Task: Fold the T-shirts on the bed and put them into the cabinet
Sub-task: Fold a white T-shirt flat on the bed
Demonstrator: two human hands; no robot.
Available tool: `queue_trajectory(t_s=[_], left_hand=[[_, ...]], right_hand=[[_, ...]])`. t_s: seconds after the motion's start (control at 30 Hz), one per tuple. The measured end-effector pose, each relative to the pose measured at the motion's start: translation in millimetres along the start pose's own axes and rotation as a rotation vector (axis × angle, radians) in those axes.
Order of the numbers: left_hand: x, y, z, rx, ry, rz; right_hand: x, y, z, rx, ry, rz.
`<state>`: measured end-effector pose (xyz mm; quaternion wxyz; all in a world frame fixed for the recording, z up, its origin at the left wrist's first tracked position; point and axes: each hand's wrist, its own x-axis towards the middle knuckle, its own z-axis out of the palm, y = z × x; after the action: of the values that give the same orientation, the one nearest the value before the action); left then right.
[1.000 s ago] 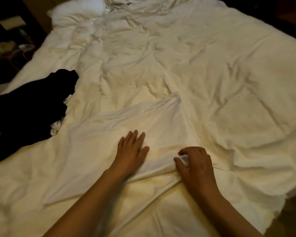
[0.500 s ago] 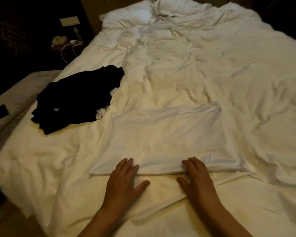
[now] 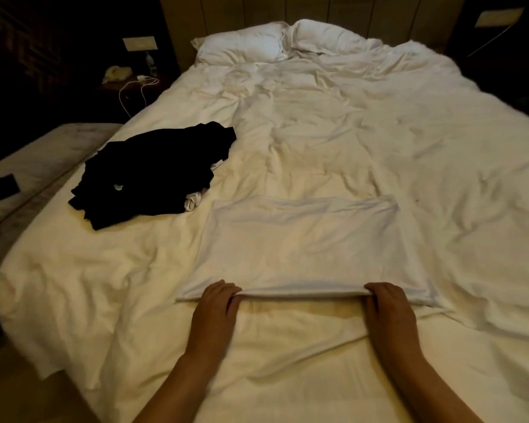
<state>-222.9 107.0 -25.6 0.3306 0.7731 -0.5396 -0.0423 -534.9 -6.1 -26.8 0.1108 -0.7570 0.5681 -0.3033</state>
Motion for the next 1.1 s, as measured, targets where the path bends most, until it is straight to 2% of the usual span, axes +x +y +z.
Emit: queue_trajectory(t_s=[0.17, 0.27, 0.4, 0.5, 0.67, 0.8, 1.03, 1.1], left_hand=[[2, 0, -18, -0.011, 0.110, 0.095], [-20, 5, -37, 0.041, 0.168, 0.250], [-24, 9, -54, 0.127, 0.273, 0.546], [-36, 12, -65, 0.169, 0.276, 0.648], [-38, -4, -66, -0.018, 0.243, 0.473], [-17, 6, -66, 0.048, 0.261, 0.565], [50, 4, -39, 0.017, 0.076, 0.193], [72, 4, -30, 0.033, 0.059, 0.154]], right_hand=[[0, 6, -5, 0.016, 0.034, -0.031], [-25, 0, -28, 0.012, 0.097, -0.073], [-38, -5, -46, 0.022, 0.165, -0.112], [-55, -4, -56, 0.020, 0.223, -0.170], [-55, -3, -64, 0.055, 0.247, -0.208], [-35, 0, -56, 0.073, 0.193, -0.192], [35, -8, -40, -0.065, 0.134, -0.102], [56, -11, -35, -0.135, 0.074, -0.028]])
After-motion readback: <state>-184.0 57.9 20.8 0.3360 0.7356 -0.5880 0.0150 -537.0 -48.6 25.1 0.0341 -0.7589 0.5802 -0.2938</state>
